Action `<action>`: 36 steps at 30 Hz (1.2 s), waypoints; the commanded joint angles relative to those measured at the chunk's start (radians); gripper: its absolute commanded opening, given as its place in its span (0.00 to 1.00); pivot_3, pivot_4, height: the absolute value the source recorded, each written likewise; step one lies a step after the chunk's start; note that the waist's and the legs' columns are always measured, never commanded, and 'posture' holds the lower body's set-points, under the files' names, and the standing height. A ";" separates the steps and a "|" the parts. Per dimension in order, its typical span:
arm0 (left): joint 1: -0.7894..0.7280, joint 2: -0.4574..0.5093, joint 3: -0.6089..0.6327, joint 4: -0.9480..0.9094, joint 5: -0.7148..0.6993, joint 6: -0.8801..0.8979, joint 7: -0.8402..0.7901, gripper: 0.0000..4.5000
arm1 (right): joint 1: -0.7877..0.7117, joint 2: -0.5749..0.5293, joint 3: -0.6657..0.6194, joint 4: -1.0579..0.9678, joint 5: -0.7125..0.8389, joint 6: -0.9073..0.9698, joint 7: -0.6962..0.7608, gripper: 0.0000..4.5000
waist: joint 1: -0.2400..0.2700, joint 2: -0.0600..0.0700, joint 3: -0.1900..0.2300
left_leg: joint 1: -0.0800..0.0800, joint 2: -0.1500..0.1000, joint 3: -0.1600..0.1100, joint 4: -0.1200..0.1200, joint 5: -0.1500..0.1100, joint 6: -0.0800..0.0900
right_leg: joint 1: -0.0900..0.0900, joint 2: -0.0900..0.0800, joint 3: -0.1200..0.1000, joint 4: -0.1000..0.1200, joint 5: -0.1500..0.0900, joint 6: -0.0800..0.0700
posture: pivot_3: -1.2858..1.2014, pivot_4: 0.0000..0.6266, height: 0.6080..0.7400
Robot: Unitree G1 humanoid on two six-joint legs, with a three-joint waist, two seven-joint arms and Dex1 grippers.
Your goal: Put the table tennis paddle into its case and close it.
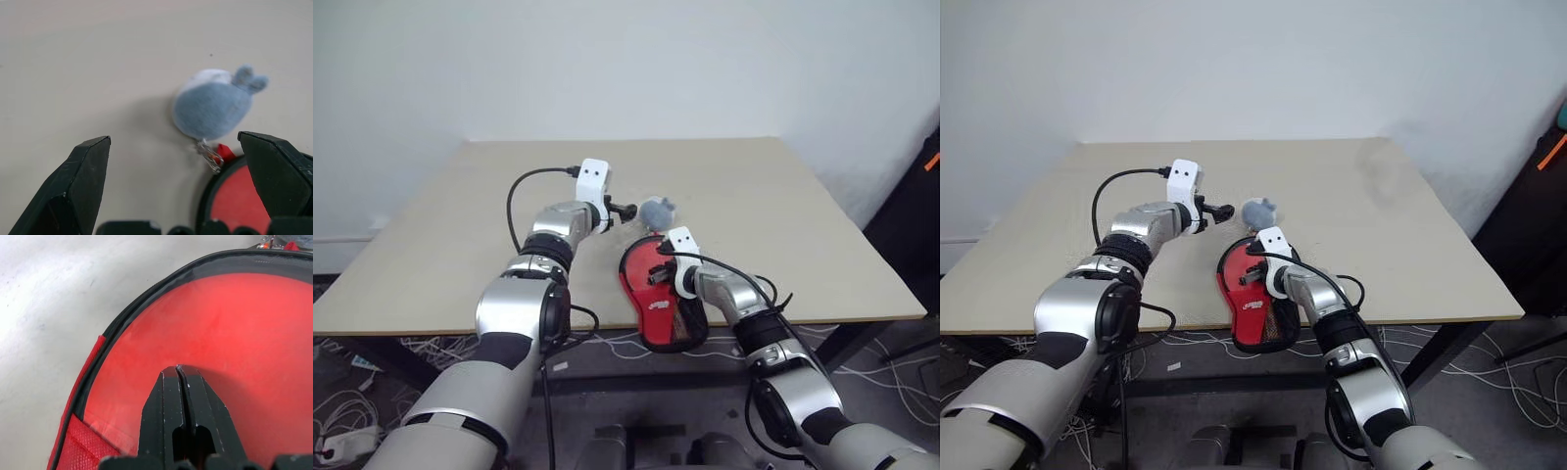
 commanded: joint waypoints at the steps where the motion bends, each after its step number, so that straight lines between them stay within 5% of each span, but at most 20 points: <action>1: -0.029 0.035 0.001 -0.056 -0.021 0.006 -0.001 0.99 | -0.003 -0.019 -0.023 0.022 0.004 0.001 -0.017 0.00 | 0.000 -0.001 0.002 | 0.000 -0.002 -0.002 0.002 0.002 0.000 | 0.000 0.001 0.001 0.000 0.000 0.000 | 0.52 0.00 0.87; 16: 0.263 0.181 -0.113 -0.439 -0.035 0.225 -0.333 0.99 | -0.024 -0.103 -0.093 -0.266 0.136 0.226 0.037 0.00 | -0.011 -0.004 0.012 | -0.004 -0.011 -0.010 0.002 0.016 0.008 | -0.006 0.015 0.032 -0.012 -0.004 0.011 | 0.52 0.00 0.87; 19: 0.313 0.195 -0.108 -0.510 -0.056 0.265 -0.332 1.00 | -0.007 -0.136 -0.106 -0.377 0.182 0.311 0.054 0.13 | -0.013 -0.008 0.015 | -0.004 -0.012 -0.007 -0.003 0.017 0.013 | -0.010 0.013 0.039 -0.012 -0.004 0.011 | 0.52 0.00 0.87; 25: 0.393 0.198 -0.130 -0.640 -0.068 0.319 -0.343 1.00 | 0.029 -0.223 -0.115 -0.519 0.235 0.442 0.067 0.58 | -0.008 -0.010 0.016 | -0.007 -0.011 -0.006 -0.003 0.016 0.014 | -0.012 0.013 0.039 -0.013 -0.005 0.011 | 0.52 0.00 0.87; 36: 0.437 0.170 -0.152 -0.713 -0.095 0.361 -0.317 1.00 | 0.095 -0.349 -0.168 -0.467 0.269 0.561 0.050 0.58 | 0.002 -0.010 0.016 | -0.006 -0.008 -0.006 -0.001 0.015 0.012 | -0.012 0.012 0.039 -0.014 -0.005 0.015 | 0.52 0.00 0.87</action>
